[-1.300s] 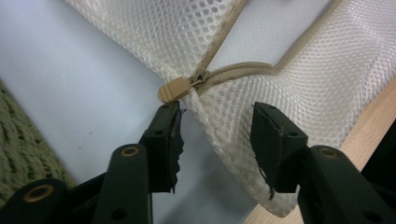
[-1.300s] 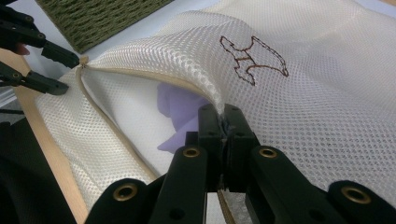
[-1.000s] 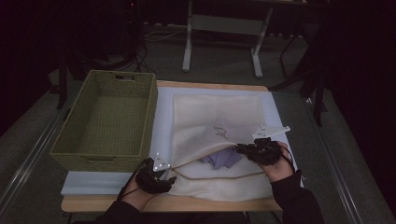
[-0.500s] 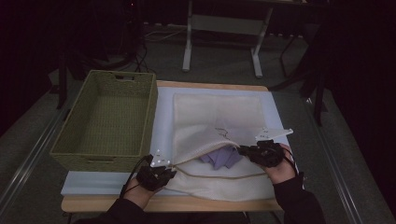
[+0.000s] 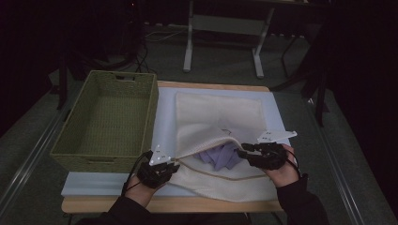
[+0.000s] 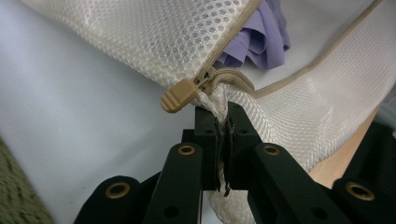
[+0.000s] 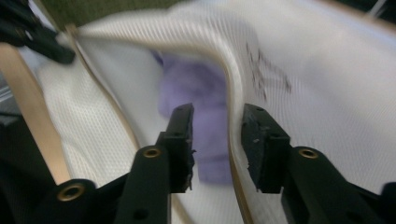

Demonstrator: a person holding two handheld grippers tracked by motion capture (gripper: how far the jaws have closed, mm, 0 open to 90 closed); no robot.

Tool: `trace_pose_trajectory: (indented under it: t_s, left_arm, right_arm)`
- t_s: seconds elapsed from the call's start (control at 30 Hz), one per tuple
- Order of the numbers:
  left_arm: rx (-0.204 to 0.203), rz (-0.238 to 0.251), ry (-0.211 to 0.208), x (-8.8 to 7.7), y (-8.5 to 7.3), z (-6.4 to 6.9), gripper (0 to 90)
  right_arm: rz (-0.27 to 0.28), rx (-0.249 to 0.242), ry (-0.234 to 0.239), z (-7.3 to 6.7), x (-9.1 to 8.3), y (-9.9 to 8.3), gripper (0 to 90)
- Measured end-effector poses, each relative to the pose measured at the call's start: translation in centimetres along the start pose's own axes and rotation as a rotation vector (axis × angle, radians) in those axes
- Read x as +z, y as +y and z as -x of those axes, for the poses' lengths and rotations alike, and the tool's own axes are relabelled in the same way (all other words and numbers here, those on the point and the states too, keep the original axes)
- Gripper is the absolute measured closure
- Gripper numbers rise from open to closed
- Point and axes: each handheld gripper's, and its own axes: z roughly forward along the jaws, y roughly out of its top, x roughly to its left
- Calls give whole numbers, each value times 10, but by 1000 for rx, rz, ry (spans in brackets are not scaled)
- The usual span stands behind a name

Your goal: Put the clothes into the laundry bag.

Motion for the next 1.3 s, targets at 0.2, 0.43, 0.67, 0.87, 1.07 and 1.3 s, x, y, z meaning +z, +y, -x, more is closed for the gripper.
trace_pose_trajectory:
  t_s: [0.2,0.43,0.67,0.87,1.07,1.3]
  left_arm:
    - [-6,7,-17,-2,3,0,860]
    - [9,14,-31,-3,6,2,860]
    - [31,6,-48,-2,7,5,861]
    - [52,-11,-71,1,8,8,860]
    - [45,-14,-86,2,7,7,858]
    - [34,-7,-89,2,7,6,849]
  right_arm:
    - [59,-14,62,-16,-1,22,579]
    - [17,-49,92,-31,26,34,641]
    - [-4,-42,122,-39,50,41,696]
    - [-15,-59,152,-51,72,52,718]
    - [-52,-81,181,-65,95,55,741]
    - [-132,-97,187,-74,114,46,770]
